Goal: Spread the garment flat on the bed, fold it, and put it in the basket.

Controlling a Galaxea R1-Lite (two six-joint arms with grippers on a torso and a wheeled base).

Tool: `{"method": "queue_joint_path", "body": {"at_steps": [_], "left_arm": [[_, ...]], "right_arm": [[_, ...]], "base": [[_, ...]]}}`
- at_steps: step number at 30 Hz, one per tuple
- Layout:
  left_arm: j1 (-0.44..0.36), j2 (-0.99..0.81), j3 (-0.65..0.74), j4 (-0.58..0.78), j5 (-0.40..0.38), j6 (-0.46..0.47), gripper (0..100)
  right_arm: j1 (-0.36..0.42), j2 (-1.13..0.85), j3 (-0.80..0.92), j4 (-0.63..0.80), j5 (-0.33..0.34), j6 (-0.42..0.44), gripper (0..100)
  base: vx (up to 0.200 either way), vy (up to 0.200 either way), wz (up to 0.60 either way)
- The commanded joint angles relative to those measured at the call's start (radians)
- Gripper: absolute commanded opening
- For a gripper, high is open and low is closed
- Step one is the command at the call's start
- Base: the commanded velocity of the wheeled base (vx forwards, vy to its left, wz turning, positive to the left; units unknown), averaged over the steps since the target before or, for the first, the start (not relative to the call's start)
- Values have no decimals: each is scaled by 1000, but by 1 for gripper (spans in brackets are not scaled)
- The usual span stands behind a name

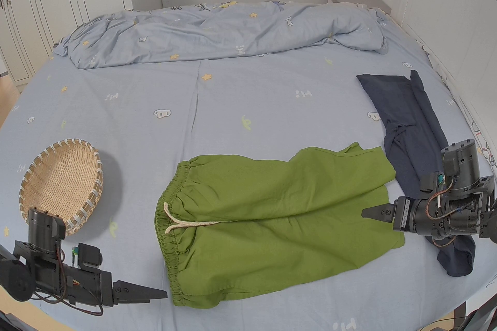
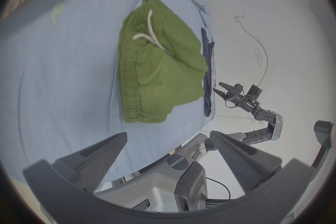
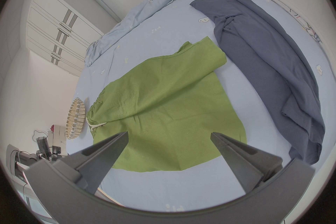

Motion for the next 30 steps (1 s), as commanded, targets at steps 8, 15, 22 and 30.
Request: {"method": "queue_joint_path", "body": {"at_steps": [8, 15, 22, 30], "left_arm": [[-36, 257, -38, -118, -5, 2, 100], [-45, 342, -87, -128, -1, 7, 100], [-51, 444, -99, -249, 7, 13, 100], [-85, 500, -104, -295, 100, 44, 100]], "right_arm": [[-3, -4, 6, -1, 1, 0, 100], [-6, -4, 6, -1, 1, 0, 100], [-6, -4, 6, -1, 1, 0, 100], [-5, -5, 6, -2, -1, -2, 100]], "base": [[0, 0, 0], [0, 0, 0], [0, 0, 0], [0, 0, 0]]}}
